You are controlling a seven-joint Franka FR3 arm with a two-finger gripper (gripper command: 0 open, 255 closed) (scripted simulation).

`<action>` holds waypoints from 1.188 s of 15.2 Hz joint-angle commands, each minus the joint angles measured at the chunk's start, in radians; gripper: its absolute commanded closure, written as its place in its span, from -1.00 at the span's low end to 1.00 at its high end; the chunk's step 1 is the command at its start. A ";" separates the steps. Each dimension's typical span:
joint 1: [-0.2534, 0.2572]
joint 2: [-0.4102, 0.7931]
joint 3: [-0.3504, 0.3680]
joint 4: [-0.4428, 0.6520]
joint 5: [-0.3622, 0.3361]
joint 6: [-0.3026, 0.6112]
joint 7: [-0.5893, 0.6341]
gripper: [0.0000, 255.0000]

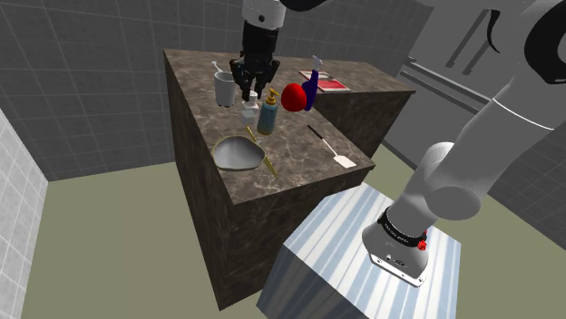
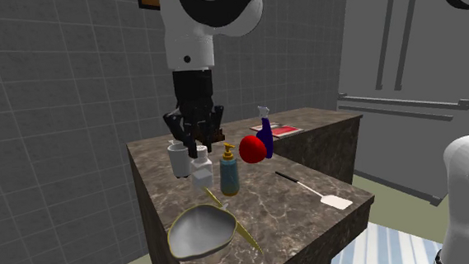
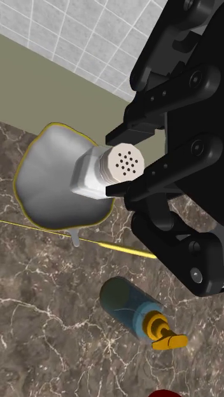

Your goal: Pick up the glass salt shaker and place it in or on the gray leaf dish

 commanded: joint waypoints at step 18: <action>0.007 0.059 0.009 -0.188 -0.011 0.246 0.020 1.00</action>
